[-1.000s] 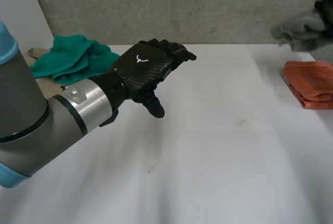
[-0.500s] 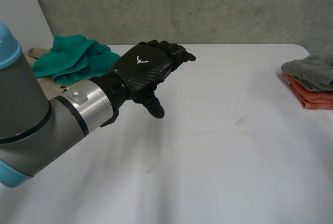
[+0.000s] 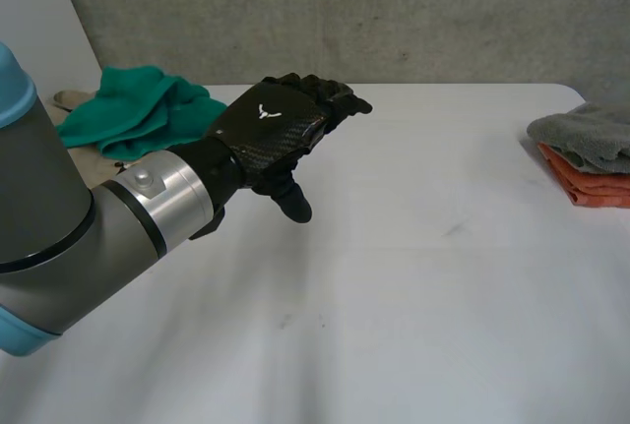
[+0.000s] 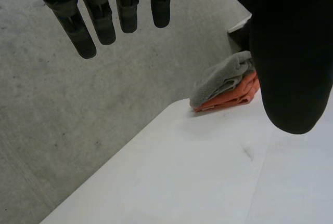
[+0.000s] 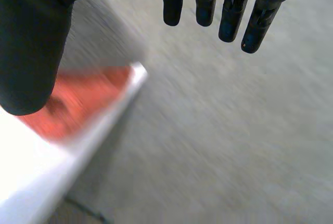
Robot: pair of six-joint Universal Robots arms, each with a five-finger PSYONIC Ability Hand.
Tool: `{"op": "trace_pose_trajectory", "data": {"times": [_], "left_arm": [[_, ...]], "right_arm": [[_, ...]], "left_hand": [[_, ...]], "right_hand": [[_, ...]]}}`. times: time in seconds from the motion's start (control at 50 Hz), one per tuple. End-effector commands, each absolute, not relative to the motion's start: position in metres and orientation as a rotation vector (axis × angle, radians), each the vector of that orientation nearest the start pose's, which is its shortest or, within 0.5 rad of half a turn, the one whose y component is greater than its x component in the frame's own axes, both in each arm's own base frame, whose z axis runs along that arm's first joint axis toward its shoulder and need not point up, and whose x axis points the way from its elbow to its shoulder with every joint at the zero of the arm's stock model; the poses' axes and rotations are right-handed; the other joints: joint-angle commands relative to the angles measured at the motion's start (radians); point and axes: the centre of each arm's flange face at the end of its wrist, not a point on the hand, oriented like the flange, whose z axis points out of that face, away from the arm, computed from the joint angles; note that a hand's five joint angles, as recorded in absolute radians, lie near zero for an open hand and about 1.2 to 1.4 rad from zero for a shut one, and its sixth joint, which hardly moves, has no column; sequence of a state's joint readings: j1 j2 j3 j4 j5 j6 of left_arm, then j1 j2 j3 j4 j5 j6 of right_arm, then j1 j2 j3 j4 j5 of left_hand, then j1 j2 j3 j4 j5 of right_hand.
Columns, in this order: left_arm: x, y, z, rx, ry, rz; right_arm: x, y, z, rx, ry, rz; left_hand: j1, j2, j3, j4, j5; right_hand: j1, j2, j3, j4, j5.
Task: Fold the laundry.
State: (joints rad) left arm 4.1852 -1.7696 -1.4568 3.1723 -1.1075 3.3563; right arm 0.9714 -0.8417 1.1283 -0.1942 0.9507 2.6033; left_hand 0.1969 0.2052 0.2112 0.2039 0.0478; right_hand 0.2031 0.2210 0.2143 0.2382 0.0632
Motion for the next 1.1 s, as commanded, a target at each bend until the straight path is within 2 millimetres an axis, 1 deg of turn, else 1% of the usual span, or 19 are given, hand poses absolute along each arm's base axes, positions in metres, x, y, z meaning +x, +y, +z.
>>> {"op": "trace_pose_trajectory", "data": {"times": [0.02, 0.06, 0.1, 0.18, 0.2, 0.26, 0.28, 0.34, 0.36, 0.42, 0.44, 0.46, 0.52, 0.54, 0.62, 0.7, 0.78, 0.9, 1.1], "left_arm": [[-0.318, -0.206, 0.29, -1.081, -1.604, 1.738], [-0.318, -0.206, 0.292, -1.076, -1.6, 1.743], [-0.317, -0.209, 0.293, -1.066, -1.598, 1.752], [-0.31, -0.221, 0.298, -1.007, -1.62, 1.806], [-0.307, -0.226, 0.3, -0.987, -1.629, 1.83], [-0.294, -0.246, 0.309, -0.886, -1.654, 1.971], [-0.29, -0.253, 0.311, -0.857, -1.661, 2.015], [-0.272, -0.28, 0.321, -0.723, -1.666, 2.197], [-0.267, -0.287, 0.322, -0.694, -1.665, 2.238], [-0.248, -0.315, 0.324, -0.614, -1.668, 2.361], [-0.243, -0.323, 0.32, -0.601, -1.678, 2.375], [-0.233, -0.342, 0.31, -0.581, -1.717, 2.389], [-0.215, -0.373, 0.289, -0.546, -1.81, 2.386], [-0.201, -0.39, 0.274, -0.529, -1.879, 2.365], [-0.171, -0.423, 0.231, -0.525, -2.034, 2.258], [-0.161, -0.44, 0.186, -0.674, -2.106, 2.131], [-0.165, -0.438, 0.155, -0.868, -2.144, 2.042], [-0.164, -0.427, 0.14, -0.944, -2.223, 1.923], [-0.185, -0.412, 0.132, -0.989, -2.221, 1.847]], "right_arm": [[-0.156, -0.456, 0.231, -0.475, 2.874, -2.613], [-0.164, -0.458, 0.252, -0.377, 2.884, -2.764], [-0.158, -0.463, 0.262, -0.37, 2.804, -2.864], [-0.087, -0.471, 0.31, -0.415, 2.349, -3.105], [-0.056, -0.466, 0.33, -0.423, 2.163, -3.157], [-0.01, -0.454, 0.349, -0.44, 1.94, -3.153], [0.017, -0.444, 0.354, -0.461, 1.84, -3.106], [0.067, -0.423, 0.356, -0.533, 1.707, -2.988], [0.1, -0.406, 0.351, -0.59, 1.65, -2.887], [0.147, -0.382, 0.334, -0.702, 1.599, -2.732], [0.177, -0.366, 0.321, -0.776, 1.577, -2.632], [0.191, -0.357, 0.313, -0.809, 1.574, -2.58], [0.228, -0.326, 0.284, -0.915, 1.586, -2.429], [0.234, -0.32, 0.277, -0.939, 1.594, -2.399], [0.245, -0.298, 0.244, -1.034, 1.669, -2.293], [0.247, -0.291, 0.221, -1.082, 1.737, -2.221], [0.243, -0.289, 0.203, -1.107, 1.811, -2.158], [0.239, -0.284, 0.185, -1.112, 1.894, -2.073], [0.238, -0.281, 0.177, -1.116, 1.918, -2.043]], "left_hand": [[0.019, 0.011, 0.005, 0.013, -0.006], [0.019, 0.011, 0.005, 0.013, -0.006], [0.019, 0.011, 0.005, 0.013, -0.006], [0.014, 0.005, -0.001, 0.007, -0.012], [0.014, 0.005, -0.001, 0.007, -0.012], [0.017, 0.008, 0.002, 0.01, -0.009], [0.017, 0.008, 0.002, 0.01, -0.009], [-0.001, -0.009, -0.015, -0.008, -0.026], [-0.001, -0.009, -0.015, -0.008, -0.026], [-0.001, -0.009, -0.015, -0.008, -0.026], [0.002, -0.006, -0.012, -0.005, -0.024], [0.005, -0.003, -0.01, -0.002, -0.021], [0.005, -0.003, -0.009, -0.002, -0.021], [0.005, -0.003, -0.009, -0.002, -0.021], [0.005, -0.003, -0.009, -0.002, -0.021], [0.019, 0.011, 0.005, 0.012, -0.006], [0.043, 0.035, 0.029, 0.036, 0.018], [0.066, 0.058, 0.052, 0.059, 0.041], [0.257, 0.249, 0.243, 0.25, 0.232]], "right_hand": [[-0.029, -0.046, -0.04, -0.064, -0.063], [-0.029, -0.046, -0.04, -0.064, -0.063], [-0.029, -0.046, -0.04, -0.064, -0.063], [-0.029, -0.046, -0.04, -0.064, -0.063], [-0.029, -0.046, -0.04, -0.064, -0.063], [-0.029, -0.046, -0.04, -0.064, -0.063], [-0.029, -0.046, -0.04, -0.064, -0.063], [-0.029, -0.046, -0.04, -0.064, -0.063], [-0.029, -0.046, -0.04, -0.064, -0.063], [-0.029, -0.046, -0.04, -0.064, -0.063], [-0.029, -0.046, -0.04, -0.064, -0.063], [-0.029, -0.046, -0.04, -0.064, -0.063], [-0.029, -0.046, -0.04, -0.064, -0.063], [-0.029, -0.046, -0.04, -0.064, -0.063], [-0.029, -0.046, -0.04, -0.064, -0.063], [-0.029, -0.046, -0.04, -0.064, -0.063], [-0.029, -0.046, -0.04, -0.064, -0.063], [-0.029, -0.046, -0.04, -0.064, -0.063], [-0.029, -0.046, -0.04, -0.064, -0.063]]}}
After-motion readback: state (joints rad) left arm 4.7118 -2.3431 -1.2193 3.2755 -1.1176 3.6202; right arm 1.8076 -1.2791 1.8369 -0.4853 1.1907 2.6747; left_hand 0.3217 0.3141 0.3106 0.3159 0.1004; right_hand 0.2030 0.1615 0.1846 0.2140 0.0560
